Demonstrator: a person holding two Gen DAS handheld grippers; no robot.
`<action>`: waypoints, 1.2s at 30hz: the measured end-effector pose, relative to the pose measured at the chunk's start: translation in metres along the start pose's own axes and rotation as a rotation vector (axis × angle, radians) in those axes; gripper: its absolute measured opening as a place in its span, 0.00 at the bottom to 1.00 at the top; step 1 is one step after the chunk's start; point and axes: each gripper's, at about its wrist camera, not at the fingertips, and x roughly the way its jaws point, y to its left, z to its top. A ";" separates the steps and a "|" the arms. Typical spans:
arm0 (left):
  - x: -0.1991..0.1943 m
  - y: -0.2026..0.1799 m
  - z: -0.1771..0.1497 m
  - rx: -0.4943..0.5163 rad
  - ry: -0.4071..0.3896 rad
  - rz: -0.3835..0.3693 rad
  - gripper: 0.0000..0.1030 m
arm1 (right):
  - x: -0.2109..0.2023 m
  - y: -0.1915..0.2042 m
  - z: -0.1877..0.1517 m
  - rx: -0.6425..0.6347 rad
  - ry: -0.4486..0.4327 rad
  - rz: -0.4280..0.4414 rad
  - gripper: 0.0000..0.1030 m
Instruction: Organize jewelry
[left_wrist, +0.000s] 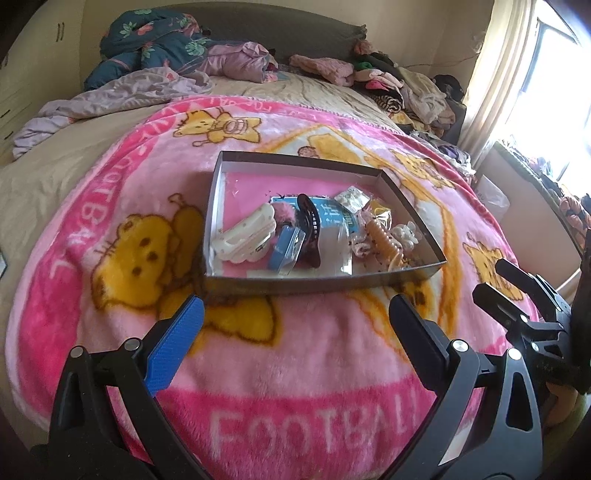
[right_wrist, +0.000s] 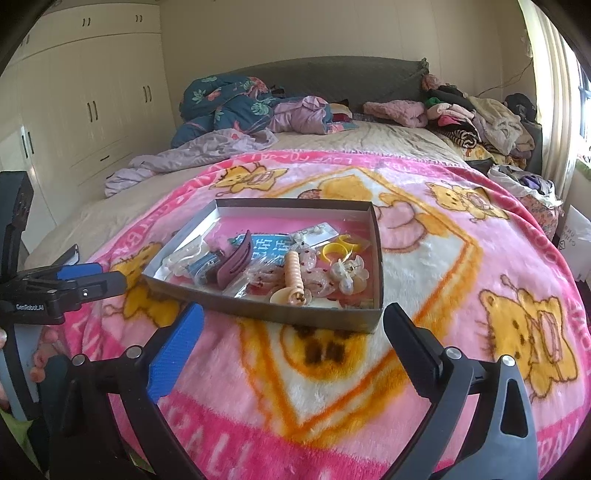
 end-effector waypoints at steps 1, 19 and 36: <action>-0.002 0.000 -0.003 0.001 -0.001 0.005 0.89 | -0.001 0.000 -0.001 0.002 0.000 0.002 0.92; -0.017 0.011 -0.051 -0.003 0.001 0.036 0.89 | -0.023 0.002 -0.037 0.044 -0.003 -0.035 0.93; -0.029 0.008 -0.060 0.001 -0.031 0.042 0.89 | -0.034 0.005 -0.054 0.076 -0.007 -0.038 0.93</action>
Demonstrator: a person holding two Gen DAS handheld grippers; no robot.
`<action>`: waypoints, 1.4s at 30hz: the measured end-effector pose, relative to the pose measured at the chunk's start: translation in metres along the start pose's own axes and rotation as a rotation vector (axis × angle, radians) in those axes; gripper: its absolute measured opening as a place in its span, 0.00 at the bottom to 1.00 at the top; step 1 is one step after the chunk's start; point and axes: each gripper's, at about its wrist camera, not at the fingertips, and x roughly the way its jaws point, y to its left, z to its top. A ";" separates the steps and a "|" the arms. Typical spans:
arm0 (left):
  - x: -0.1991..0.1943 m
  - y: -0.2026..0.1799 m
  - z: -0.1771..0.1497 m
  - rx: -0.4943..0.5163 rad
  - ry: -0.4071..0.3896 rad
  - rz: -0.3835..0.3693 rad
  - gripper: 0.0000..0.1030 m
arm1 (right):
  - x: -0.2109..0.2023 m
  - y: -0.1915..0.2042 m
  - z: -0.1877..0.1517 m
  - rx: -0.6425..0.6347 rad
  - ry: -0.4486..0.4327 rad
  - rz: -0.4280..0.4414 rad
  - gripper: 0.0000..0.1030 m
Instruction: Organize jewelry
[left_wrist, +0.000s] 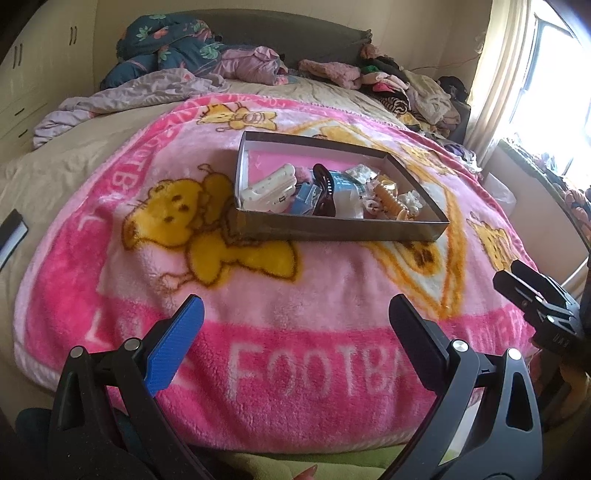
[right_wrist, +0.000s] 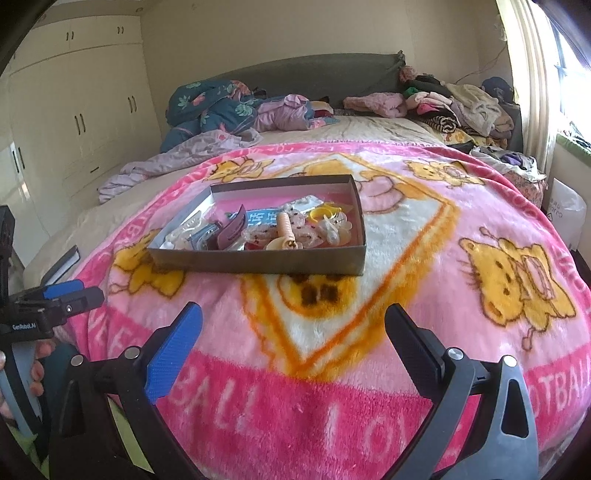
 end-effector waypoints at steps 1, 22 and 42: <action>0.000 0.000 0.000 0.001 -0.001 0.000 0.89 | 0.000 0.000 -0.001 -0.001 -0.001 -0.001 0.93; -0.004 -0.004 -0.002 0.007 -0.003 0.009 0.89 | -0.003 0.004 -0.002 -0.006 -0.003 0.006 0.93; -0.008 -0.003 0.001 0.009 -0.012 0.020 0.89 | -0.004 0.007 -0.001 -0.010 -0.004 0.005 0.93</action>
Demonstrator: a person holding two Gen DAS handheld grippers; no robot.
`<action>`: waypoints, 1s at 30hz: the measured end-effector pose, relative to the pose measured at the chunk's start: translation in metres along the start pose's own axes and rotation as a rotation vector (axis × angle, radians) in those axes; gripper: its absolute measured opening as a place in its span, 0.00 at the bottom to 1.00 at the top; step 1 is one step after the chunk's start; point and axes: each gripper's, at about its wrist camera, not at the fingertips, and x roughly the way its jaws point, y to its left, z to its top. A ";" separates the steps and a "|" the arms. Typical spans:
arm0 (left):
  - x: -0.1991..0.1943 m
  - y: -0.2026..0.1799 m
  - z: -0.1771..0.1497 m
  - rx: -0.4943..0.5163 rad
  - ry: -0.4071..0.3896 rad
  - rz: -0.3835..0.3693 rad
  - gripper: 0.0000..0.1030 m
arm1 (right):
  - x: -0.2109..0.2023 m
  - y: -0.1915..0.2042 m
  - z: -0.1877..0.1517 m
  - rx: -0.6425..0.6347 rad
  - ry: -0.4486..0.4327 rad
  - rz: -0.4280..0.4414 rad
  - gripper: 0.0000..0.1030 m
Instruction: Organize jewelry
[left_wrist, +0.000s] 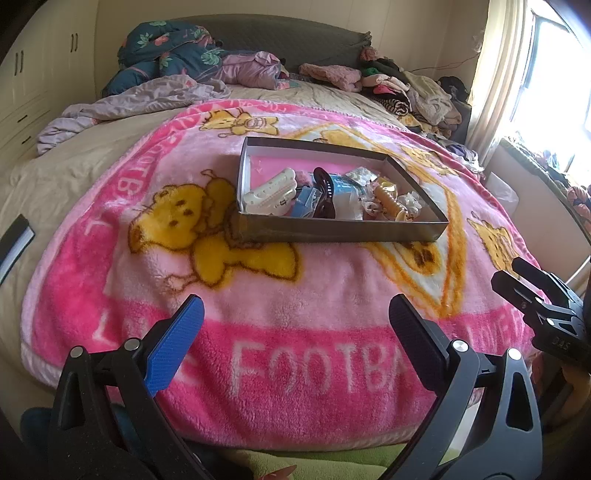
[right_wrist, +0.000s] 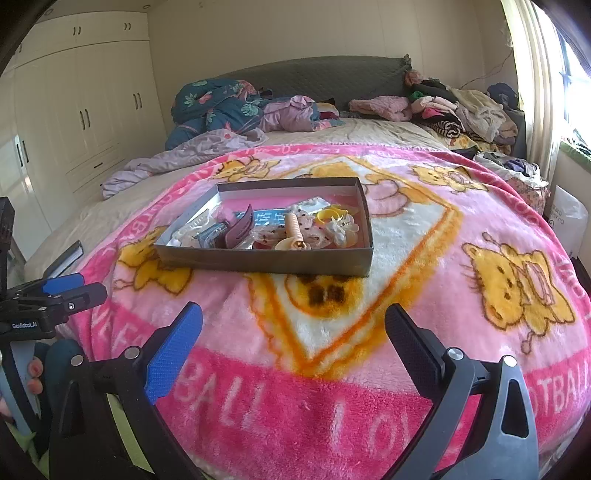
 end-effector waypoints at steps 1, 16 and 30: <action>0.000 0.000 0.000 0.000 0.000 -0.001 0.89 | 0.000 0.000 0.000 0.000 0.000 0.000 0.93; 0.002 0.007 0.000 -0.008 0.004 0.022 0.89 | 0.000 0.001 0.000 -0.001 0.001 0.002 0.93; 0.002 0.006 -0.001 -0.007 0.002 0.021 0.89 | 0.000 0.001 0.000 -0.001 0.000 0.002 0.94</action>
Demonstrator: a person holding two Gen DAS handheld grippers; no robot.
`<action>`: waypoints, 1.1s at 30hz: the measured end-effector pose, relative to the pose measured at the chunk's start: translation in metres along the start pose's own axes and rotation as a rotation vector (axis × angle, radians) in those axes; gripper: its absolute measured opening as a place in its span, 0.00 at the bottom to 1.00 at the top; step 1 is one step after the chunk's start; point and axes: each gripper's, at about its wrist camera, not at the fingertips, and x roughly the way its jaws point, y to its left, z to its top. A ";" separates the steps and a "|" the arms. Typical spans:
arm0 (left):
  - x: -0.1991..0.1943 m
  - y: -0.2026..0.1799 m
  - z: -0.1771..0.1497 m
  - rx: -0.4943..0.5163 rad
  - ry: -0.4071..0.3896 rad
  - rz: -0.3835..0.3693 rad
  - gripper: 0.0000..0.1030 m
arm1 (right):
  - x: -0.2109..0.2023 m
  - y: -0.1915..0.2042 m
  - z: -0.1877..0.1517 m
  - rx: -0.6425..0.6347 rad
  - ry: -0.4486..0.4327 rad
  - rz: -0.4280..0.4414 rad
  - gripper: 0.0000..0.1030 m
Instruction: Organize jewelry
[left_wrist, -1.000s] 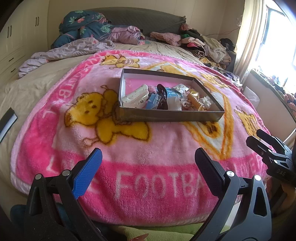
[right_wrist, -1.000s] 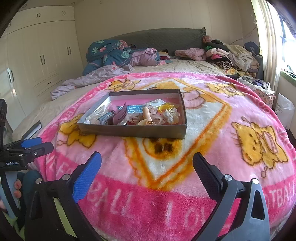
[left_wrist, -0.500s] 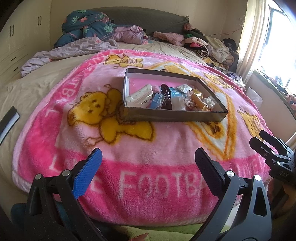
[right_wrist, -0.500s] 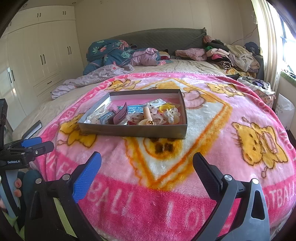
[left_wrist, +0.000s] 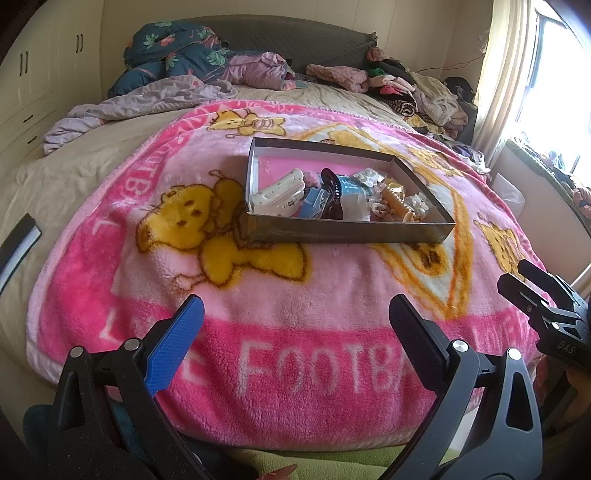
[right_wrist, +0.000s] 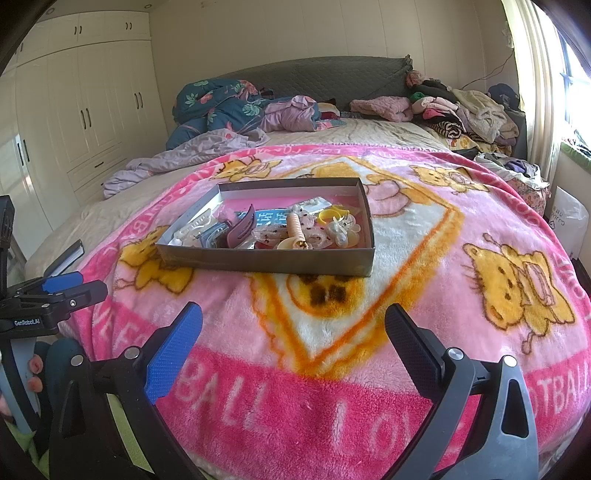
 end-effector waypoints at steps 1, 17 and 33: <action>0.000 0.000 0.000 0.001 0.001 0.002 0.89 | 0.000 0.000 0.000 -0.001 -0.001 0.000 0.94; 0.000 0.000 0.000 0.002 0.004 0.008 0.89 | 0.000 0.001 0.000 -0.002 -0.001 -0.001 0.94; 0.009 0.007 0.000 -0.030 0.014 0.021 0.89 | 0.002 0.000 0.001 0.002 0.000 -0.008 0.94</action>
